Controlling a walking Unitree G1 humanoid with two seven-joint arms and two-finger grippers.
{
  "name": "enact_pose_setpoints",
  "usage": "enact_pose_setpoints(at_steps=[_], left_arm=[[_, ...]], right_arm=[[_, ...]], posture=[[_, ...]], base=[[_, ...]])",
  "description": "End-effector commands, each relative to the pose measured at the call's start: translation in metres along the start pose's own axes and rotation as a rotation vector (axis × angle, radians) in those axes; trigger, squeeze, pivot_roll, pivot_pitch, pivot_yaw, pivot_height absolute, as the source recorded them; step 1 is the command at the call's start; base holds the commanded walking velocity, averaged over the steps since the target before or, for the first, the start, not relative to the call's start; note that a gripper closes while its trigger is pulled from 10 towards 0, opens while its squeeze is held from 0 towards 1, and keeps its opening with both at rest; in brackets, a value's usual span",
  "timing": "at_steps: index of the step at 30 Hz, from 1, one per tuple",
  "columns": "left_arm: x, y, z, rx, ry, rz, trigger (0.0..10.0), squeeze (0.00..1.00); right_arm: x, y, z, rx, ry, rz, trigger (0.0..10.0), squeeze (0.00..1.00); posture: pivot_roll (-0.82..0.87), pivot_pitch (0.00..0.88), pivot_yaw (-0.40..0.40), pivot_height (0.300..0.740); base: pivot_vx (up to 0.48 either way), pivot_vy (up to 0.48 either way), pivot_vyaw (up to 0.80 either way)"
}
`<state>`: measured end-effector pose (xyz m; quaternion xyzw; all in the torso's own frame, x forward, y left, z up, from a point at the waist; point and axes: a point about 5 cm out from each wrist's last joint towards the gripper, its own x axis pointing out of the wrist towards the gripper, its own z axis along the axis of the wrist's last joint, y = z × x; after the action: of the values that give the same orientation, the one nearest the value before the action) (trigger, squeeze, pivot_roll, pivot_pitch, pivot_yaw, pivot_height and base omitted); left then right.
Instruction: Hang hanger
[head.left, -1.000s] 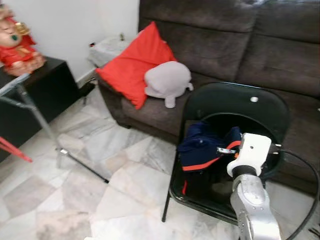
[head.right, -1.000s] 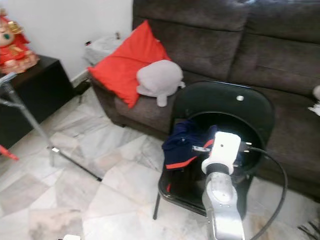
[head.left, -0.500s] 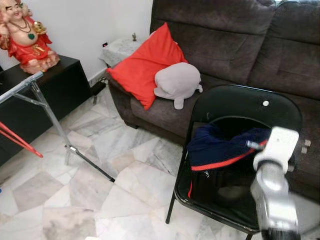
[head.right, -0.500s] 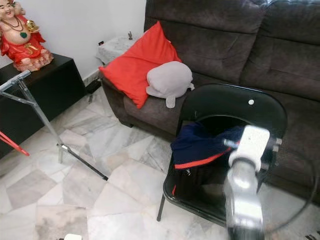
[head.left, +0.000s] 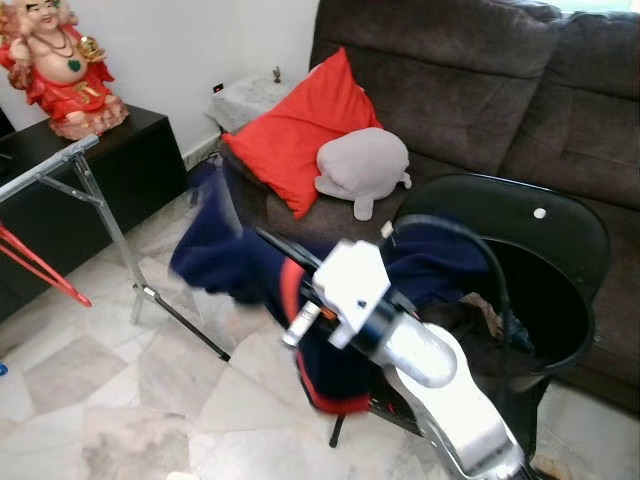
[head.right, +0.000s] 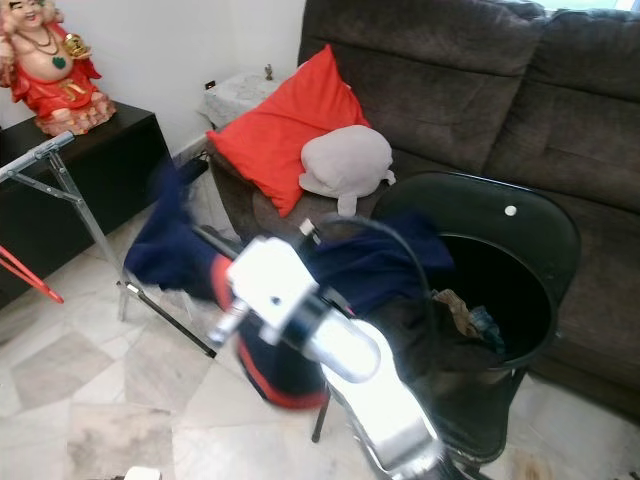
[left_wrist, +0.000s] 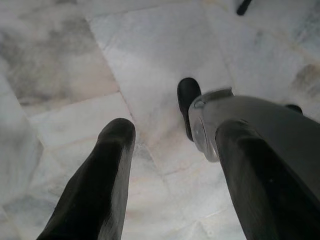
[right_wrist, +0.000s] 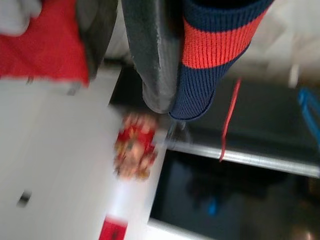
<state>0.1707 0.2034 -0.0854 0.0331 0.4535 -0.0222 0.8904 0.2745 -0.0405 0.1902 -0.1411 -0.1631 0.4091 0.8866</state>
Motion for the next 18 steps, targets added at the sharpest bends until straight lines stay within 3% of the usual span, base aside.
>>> enact_pose_setpoints(at_steps=[1,5,15,18], left_arm=[[-0.004,0.005,-0.015,-0.003,0.048,0.014,10.0,0.0],[-0.004,0.005,-0.015,-0.001,0.051,0.013,10.0,0.0],[-0.004,0.005,-0.016,0.005,0.055,0.014,10.0,0.0],[-0.004,0.005,-0.016,0.007,0.055,0.015,10.0,0.0]], right_arm=[[0.002,0.001,0.013,-0.014,-0.055,0.02,10.0,0.0],[-0.01,-0.006,0.004,-0.006,0.003,0.009,10.0,0.0],[-0.016,-0.009,-0.007,0.06,0.017,-0.039,10.0,0.0],[-0.022,-0.021,-0.031,0.168,0.121,-0.212,10.0,0.0]], posture=[[-0.1,0.107,0.066,0.721],[-0.09,0.104,0.068,0.721],[-0.09,0.1,0.068,0.721],[-0.08,0.098,0.066,0.721]], base=[[0.0,0.0,0.8],[0.0,0.0,0.8],[0.0,0.0,0.64],[0.0,0.0,0.0]])
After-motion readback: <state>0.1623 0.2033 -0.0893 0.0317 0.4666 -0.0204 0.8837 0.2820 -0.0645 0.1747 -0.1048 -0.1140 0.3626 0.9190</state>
